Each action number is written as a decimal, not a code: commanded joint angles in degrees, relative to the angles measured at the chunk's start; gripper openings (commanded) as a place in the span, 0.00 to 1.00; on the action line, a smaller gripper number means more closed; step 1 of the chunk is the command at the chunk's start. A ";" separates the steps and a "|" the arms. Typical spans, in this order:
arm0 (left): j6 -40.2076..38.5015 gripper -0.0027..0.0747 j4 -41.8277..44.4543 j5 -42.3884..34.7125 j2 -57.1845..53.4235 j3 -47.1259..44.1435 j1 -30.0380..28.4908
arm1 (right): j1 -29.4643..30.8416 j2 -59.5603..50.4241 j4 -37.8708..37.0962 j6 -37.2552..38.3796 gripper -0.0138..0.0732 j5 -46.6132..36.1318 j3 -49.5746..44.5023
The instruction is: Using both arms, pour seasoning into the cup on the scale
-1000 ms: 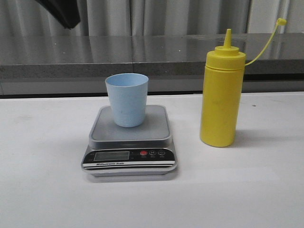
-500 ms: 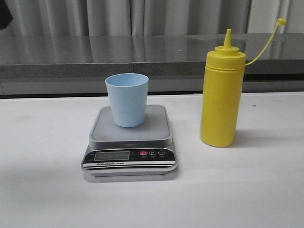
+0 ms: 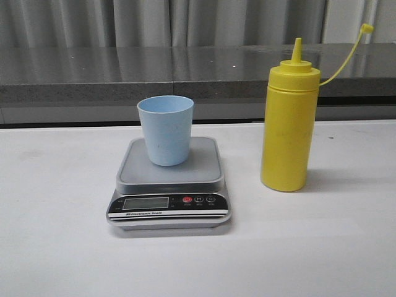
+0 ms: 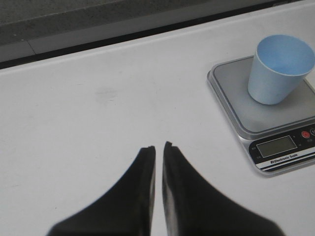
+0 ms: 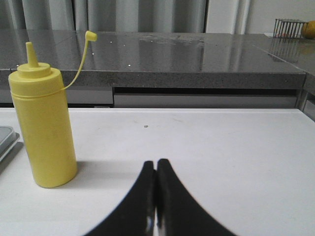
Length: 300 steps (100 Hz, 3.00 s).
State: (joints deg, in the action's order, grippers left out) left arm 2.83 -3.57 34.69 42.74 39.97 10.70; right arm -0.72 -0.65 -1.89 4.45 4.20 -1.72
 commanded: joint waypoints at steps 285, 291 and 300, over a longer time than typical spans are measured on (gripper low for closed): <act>-0.67 0.08 -0.50 -3.80 -41.49 -16.09 -1.21 | -19.82 72.93 -2.53 -0.43 0.88 -41.45 22.67; -0.67 0.08 -0.50 -3.80 -41.49 -16.09 -1.21 | -20.36 75.85 -2.53 -0.08 0.88 -45.43 22.67; -0.67 0.08 -0.50 -3.80 -41.49 -16.09 -1.21 | -21.13 80.63 -2.61 1.31 0.88 -51.85 22.67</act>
State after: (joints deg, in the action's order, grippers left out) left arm 2.83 -3.57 35.12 0.51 22.47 9.58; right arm -21.24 77.20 -3.91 4.90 -36.69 19.34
